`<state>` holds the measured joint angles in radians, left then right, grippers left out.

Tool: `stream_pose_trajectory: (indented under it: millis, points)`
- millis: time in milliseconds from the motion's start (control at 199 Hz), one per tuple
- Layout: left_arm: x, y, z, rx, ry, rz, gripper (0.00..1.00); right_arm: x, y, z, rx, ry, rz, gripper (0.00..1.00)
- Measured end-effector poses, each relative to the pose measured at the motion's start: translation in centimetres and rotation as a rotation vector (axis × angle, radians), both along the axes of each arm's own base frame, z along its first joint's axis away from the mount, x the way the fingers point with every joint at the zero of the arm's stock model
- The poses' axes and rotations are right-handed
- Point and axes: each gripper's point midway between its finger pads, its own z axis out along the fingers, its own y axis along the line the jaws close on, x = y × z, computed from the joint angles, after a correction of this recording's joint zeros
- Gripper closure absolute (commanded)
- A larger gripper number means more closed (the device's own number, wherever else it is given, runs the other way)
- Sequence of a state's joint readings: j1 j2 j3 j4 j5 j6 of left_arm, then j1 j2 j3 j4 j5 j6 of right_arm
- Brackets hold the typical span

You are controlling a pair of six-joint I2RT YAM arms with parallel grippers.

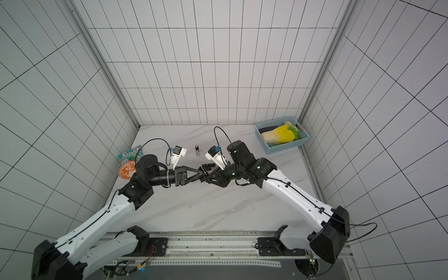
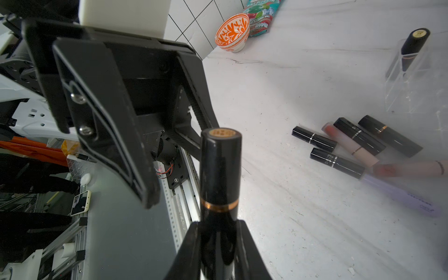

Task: Arrange the lipsticks in the organizer
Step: Pick up the lipstick at the center of the board.

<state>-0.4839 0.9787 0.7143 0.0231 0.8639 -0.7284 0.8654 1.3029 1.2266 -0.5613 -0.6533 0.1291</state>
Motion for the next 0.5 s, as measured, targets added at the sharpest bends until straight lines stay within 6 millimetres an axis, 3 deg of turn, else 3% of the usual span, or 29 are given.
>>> stream_pose_trajectory:
  millis: [382, 502]
  points:
    - [0.5, 0.2, -0.5, 0.021, 0.009, 0.033, 0.69, -0.8, 1.1, -0.7, 0.0, 0.026, 0.045, 0.84]
    - [0.6, 0.2, -0.7, 0.027, 0.005, 0.041, 0.96, -1.0, 1.1, -0.6, 0.003, 0.031, 0.052, 0.83]
